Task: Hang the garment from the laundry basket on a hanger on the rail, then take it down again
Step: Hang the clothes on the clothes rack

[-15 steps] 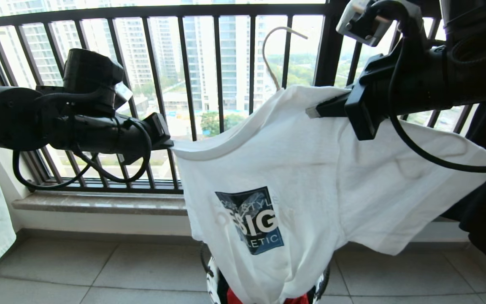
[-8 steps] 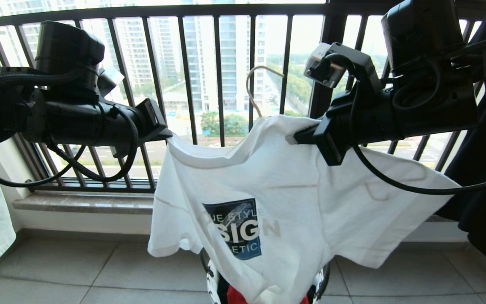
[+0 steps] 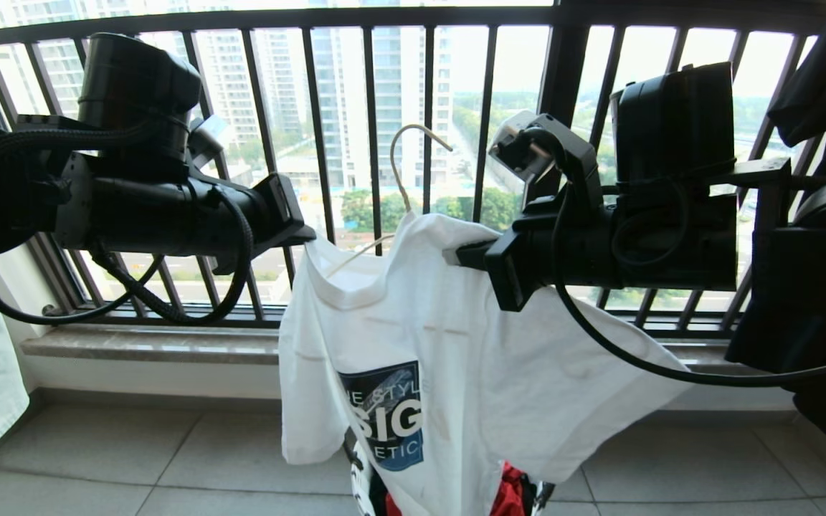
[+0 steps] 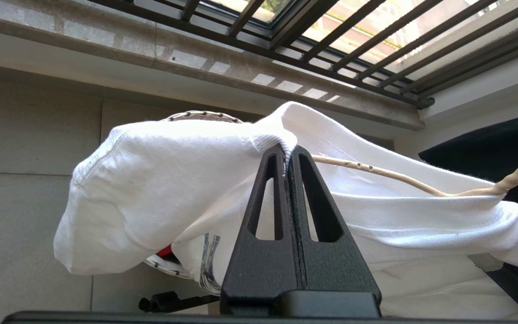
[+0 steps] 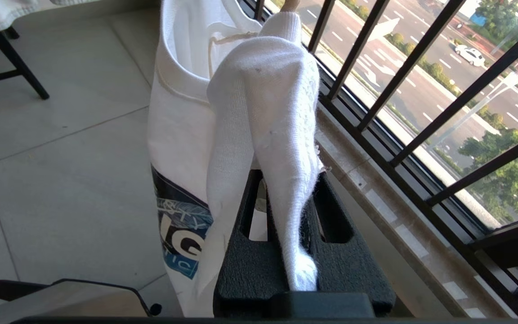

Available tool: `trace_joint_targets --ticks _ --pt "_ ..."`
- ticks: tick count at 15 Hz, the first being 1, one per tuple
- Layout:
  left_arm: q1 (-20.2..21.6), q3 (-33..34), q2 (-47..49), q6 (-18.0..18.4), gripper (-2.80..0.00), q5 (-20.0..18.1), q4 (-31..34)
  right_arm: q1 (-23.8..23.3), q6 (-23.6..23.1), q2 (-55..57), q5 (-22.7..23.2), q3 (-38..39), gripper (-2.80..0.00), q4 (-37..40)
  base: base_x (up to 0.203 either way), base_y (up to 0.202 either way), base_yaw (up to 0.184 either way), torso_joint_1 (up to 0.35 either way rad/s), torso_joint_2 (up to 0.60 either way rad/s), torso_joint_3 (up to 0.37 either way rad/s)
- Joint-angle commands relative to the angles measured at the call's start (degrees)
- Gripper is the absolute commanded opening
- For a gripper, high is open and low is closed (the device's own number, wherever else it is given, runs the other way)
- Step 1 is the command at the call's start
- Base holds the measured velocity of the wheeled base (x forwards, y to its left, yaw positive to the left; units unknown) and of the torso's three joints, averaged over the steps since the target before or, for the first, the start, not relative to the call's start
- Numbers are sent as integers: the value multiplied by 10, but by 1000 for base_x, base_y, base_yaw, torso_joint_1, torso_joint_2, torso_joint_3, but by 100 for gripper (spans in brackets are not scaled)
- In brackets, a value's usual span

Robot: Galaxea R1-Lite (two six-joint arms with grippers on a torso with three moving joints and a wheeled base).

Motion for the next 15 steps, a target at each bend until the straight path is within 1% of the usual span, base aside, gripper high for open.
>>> trace_joint_targets --ticks 1,2,4,6,8,9,10,12,14,15 --pt "-4 2 -1 1 -280 1 0 10 15 -19 3 52 -280 -37 0 0 0 0 0 0" --pt "-3 2 0 8 -280 2 0 16 39 -34 4 60 -280 -39 0 0 0 0 0 0" --pt "-4 -4 7 24 -280 1 0 18 67 -61 17 74 -280 -39 0 0 0 0 0 0" --pt "-4 -28 11 48 -280 1 3 21 109 -77 24 83 -280 -40 0 0 0 0 0 0" --pt "-8 -62 8 63 -280 0 40 23 169 -90 27 85 -280 -45 0 0 0 0 0 0" --pt "-17 -77 6 72 -280 -1 54 24 193 -96 35 91 -280 -56 0 0 0 0 0 0" --pt "-24 -89 6 85 -280 -2 57 24 199 -98 47 103 -280 -67 0 0 0 0 0 0" --pt "-49 -115 8 108 -280 -3 66 23 208 -98 56 117 -280 -86 0 0 0 0 0 0" --pt "-75 -149 15 123 -280 -3 93 23 245 -99 65 124 -280 -101 0 0 0 0 0 0" --pt "-90 -170 22 126 -280 -3 105 20 254 -97 66 124 -280 -111 0 0 0 0 0 0"
